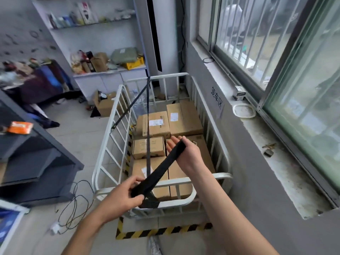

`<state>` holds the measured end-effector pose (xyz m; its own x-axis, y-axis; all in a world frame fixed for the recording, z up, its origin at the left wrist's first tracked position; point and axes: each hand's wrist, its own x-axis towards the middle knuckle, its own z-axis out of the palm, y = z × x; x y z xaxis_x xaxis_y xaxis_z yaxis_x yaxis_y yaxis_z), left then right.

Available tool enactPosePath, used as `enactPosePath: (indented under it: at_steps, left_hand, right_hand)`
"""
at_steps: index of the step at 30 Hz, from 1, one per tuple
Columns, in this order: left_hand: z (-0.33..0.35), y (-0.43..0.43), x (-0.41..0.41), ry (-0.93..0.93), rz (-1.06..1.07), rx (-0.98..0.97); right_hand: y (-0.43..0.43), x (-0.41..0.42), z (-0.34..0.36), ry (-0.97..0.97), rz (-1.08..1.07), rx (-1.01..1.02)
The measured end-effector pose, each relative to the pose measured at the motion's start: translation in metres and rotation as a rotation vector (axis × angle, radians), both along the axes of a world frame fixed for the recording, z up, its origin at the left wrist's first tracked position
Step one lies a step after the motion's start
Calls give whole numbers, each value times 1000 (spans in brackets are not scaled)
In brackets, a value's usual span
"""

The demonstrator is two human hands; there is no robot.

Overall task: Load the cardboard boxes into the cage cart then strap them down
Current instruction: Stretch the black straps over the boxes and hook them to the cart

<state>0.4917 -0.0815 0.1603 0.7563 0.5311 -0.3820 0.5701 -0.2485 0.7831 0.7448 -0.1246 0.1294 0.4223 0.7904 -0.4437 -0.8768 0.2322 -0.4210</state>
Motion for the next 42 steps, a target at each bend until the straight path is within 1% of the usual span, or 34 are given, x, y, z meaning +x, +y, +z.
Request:
enactPosePath:
  at_steps: [3,6,9,11,12,13,15,18,21,24,26,28,31,37,40,42]
  left_hand:
    - [-22,-4,-30,-5,112,-237]
    - [-34,0,-49,88,83,-346]
    - [-29,10,-52,207,3,-352]
    - [-20,21,-43,236,-4,-232]
    - [-13,28,-36,210,27,-144]
    - [-3,35,-26,151,77,-71]
    - [20,52,1,-39,195,-31]
    - [57,84,46,-347,304,-164]
    - [96,119,79,-609,302,-289]
    - [121,153,97,-760,241,-353]
    - [135,176,105,-885,240,-366]
    - [149,196,110,-950,182,-362]
    - [164,212,116,-914,37,-342]
    - [191,223,133,-841,-43,-167]
    - [200,226,144,-810,-24,-84]
    - [211,232,151,-836,30,-65]
  right_hand:
    - [13,10,15,-89,-34,-74]
    - [22,11,25,-222,-21,-91]
    - [30,-2,32,-410,87,-60]
    - [35,-14,37,-587,172,-39]
    - [38,-21,40,-664,208,-21]
    - [41,-28,45,-725,240,1]
    - [49,-42,57,-825,301,53]
    - [64,-56,80,-973,416,120]
    - [82,-57,105,-1088,474,126]
    - [98,-48,126,-1130,434,90]
    - [106,-43,133,-1172,424,50]
    - [116,-42,135,-1216,392,10]
    - [136,-41,139,-1230,274,-4]
    - [173,-38,171,-1245,7,38]
    - [193,-34,199,-1259,-114,37]
    - [204,-27,218,-1298,-154,28]
